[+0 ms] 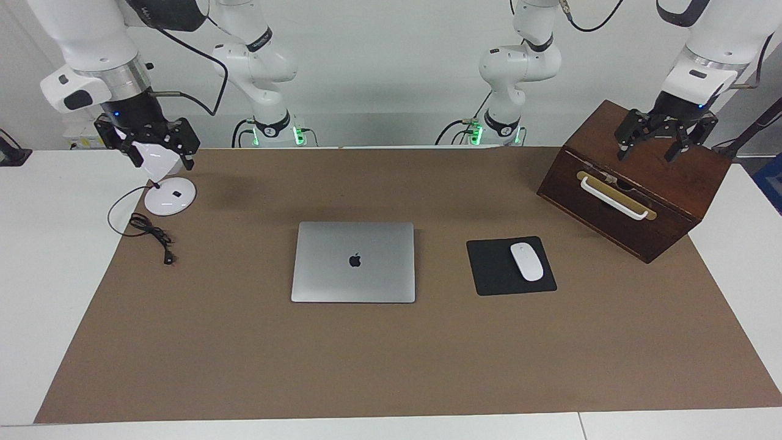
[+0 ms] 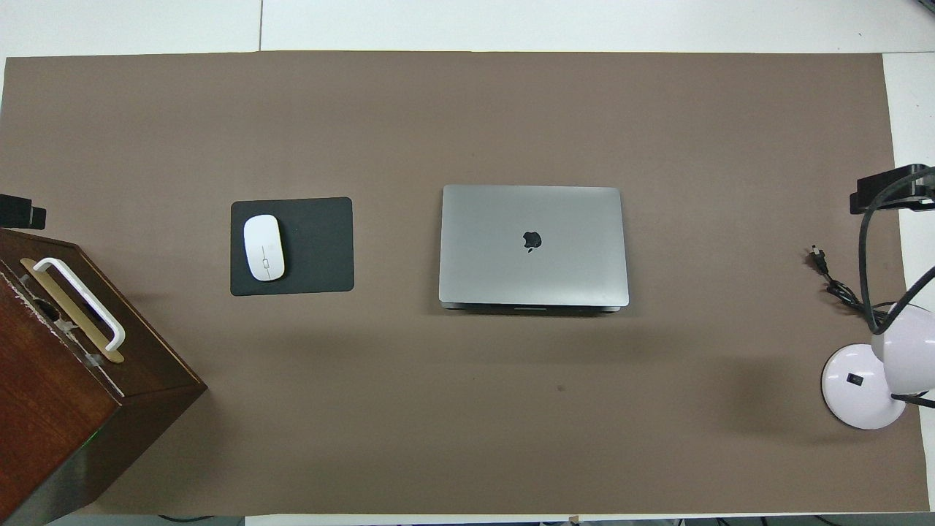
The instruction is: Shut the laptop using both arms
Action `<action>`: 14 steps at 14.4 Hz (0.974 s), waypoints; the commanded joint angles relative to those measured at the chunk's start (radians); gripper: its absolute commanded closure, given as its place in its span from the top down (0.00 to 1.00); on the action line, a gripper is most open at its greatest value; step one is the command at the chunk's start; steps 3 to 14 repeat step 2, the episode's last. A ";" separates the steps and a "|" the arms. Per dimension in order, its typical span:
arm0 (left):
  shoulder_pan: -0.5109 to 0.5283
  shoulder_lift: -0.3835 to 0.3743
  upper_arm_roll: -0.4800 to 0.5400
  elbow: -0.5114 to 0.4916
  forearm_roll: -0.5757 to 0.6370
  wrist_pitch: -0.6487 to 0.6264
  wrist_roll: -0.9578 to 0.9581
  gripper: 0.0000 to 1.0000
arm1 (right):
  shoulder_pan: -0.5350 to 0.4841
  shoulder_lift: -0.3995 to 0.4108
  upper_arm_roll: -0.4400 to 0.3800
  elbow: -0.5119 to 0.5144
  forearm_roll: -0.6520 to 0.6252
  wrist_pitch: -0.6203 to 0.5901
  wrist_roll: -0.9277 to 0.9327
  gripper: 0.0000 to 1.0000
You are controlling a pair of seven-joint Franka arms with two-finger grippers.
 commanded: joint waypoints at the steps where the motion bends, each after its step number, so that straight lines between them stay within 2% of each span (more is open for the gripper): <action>1: 0.010 -0.003 -0.010 -0.012 0.025 0.017 -0.013 1.00 | -0.014 -0.016 0.014 -0.021 -0.020 0.010 -0.020 1.00; 14: 0.008 -0.008 -0.011 -0.016 0.025 0.018 -0.013 1.00 | -0.014 -0.016 0.014 -0.021 -0.020 0.010 -0.020 1.00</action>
